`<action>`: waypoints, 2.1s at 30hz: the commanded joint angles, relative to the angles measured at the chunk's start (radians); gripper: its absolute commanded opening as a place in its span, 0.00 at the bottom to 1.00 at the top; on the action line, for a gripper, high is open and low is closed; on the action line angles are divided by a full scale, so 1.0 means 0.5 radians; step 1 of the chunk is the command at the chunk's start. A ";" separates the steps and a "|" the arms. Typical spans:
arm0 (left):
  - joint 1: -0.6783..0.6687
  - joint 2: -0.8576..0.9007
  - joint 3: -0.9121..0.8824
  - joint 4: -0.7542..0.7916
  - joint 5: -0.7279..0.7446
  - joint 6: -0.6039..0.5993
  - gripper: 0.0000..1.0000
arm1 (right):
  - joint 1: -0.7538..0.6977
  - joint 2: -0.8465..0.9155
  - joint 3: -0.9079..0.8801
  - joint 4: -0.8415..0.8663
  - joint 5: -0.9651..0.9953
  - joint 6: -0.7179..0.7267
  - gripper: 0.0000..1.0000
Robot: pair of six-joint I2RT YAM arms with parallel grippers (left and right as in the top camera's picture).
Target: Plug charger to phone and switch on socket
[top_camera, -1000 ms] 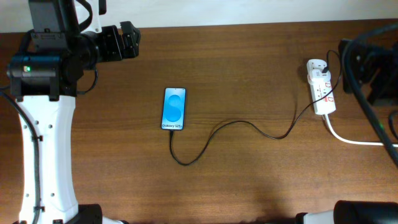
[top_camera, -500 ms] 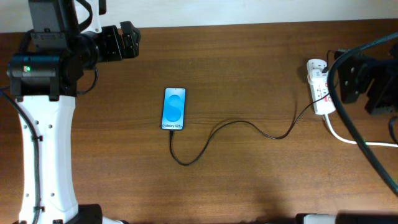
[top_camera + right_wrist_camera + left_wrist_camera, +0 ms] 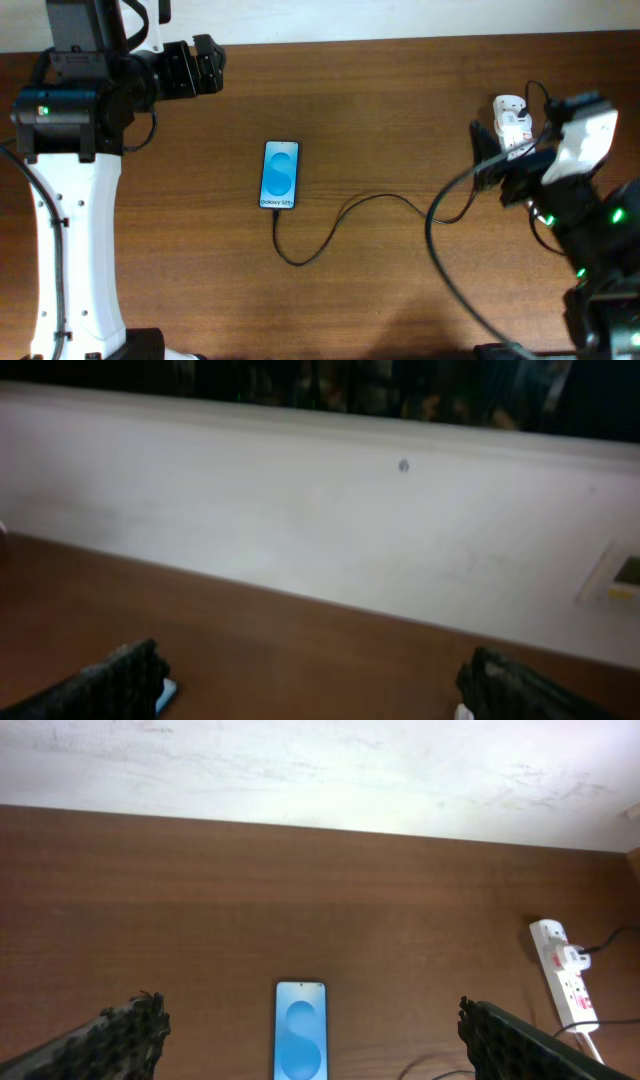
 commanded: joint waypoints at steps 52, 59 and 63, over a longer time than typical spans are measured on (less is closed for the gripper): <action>0.005 -0.543 -0.588 0.495 -0.126 0.288 0.99 | 0.101 -1.576 -2.265 0.807 0.208 -0.005 0.98; 0.108 -1.543 -2.395 1.836 -0.129 0.478 0.99 | 0.101 -1.576 -2.265 0.807 0.208 -0.005 0.98; 0.110 -2.055 -3.172 2.277 -0.163 0.664 0.99 | 0.101 -1.576 -2.265 0.807 0.208 -0.005 0.98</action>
